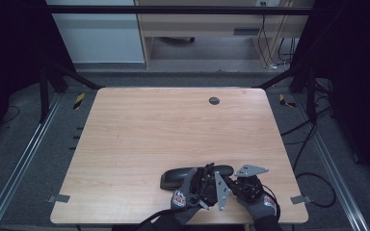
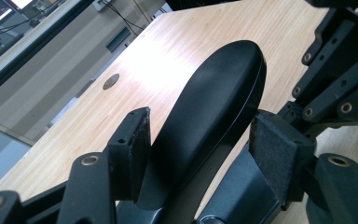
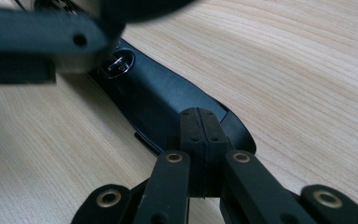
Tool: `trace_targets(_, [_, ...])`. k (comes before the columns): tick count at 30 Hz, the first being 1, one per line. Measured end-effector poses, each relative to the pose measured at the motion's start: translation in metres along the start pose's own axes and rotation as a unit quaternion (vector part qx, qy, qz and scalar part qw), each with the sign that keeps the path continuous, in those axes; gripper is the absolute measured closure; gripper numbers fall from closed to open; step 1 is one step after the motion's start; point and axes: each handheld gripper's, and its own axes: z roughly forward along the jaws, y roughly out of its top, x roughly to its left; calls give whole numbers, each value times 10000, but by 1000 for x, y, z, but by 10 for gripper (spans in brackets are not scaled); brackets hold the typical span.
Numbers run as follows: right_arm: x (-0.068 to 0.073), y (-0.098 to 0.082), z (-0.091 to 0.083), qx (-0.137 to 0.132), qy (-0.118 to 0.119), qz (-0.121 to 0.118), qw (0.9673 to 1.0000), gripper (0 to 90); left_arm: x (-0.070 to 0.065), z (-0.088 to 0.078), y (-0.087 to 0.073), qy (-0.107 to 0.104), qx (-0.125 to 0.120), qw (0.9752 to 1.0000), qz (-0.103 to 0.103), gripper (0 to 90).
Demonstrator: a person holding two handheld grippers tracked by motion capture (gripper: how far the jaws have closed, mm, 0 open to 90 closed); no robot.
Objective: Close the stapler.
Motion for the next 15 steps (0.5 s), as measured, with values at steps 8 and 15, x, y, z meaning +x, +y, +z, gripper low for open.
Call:
trace_targets(8, [-1,0,0,-5,10,-5,10000,900,-3,2,0,14,54,10000,59,384])
trace_targets(15, [-1,-1,0,-23,38,-34,10000,900,-6,4,-1,47,92,9999,122,381])
